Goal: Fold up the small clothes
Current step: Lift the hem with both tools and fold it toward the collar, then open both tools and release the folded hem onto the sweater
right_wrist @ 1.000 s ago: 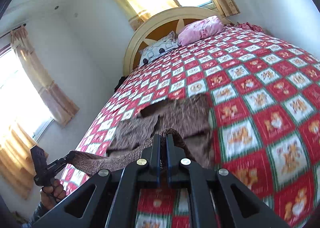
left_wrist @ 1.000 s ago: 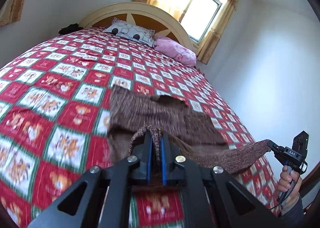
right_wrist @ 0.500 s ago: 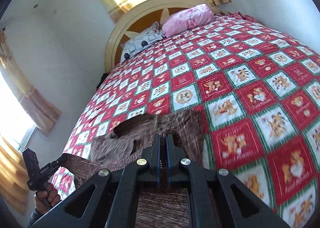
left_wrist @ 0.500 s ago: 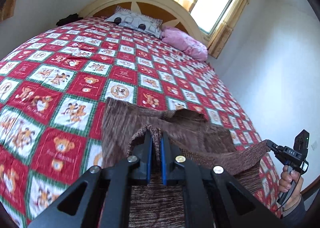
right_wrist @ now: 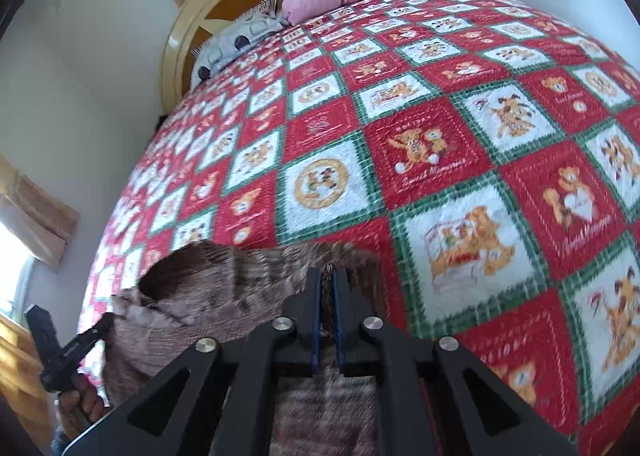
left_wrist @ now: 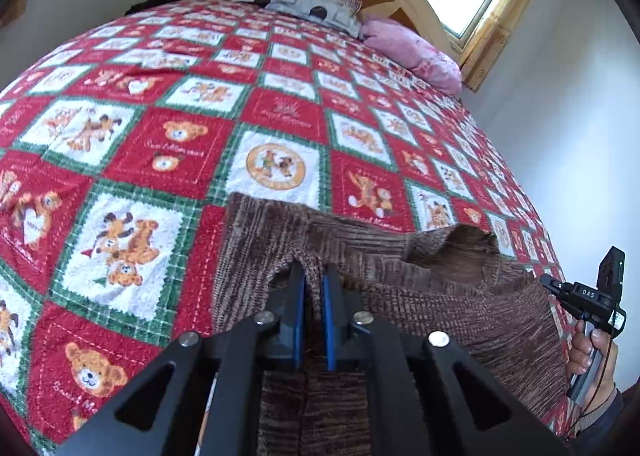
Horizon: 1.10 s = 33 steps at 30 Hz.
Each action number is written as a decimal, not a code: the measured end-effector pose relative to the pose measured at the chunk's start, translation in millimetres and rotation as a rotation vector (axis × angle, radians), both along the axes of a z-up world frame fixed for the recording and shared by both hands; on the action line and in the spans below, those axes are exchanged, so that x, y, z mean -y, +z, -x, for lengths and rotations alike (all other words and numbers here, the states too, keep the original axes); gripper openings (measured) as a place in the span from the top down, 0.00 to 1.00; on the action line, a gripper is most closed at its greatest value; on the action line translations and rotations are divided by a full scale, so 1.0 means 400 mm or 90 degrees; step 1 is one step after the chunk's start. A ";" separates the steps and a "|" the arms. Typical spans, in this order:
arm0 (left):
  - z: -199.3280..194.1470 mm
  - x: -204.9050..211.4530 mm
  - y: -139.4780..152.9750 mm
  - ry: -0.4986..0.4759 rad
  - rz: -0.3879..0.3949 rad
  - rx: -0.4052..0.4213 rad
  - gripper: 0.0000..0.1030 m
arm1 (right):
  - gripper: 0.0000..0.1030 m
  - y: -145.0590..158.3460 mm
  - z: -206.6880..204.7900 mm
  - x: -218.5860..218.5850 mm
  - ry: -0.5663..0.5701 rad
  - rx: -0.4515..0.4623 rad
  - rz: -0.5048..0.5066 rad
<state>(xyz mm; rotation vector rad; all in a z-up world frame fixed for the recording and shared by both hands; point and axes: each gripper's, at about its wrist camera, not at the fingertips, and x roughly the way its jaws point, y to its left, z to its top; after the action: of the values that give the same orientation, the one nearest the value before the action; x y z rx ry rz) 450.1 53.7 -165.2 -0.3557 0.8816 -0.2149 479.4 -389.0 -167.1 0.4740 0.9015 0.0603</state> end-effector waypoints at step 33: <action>-0.003 -0.037 0.048 0.099 -0.270 0.038 0.03 | 0.35 0.062 0.068 -0.239 0.174 0.083 0.122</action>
<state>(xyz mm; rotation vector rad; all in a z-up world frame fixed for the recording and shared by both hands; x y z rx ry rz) 451.2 68.4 -145.8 -0.0208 0.8120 0.1057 452.3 -293.4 -142.1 0.1638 0.8297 0.2498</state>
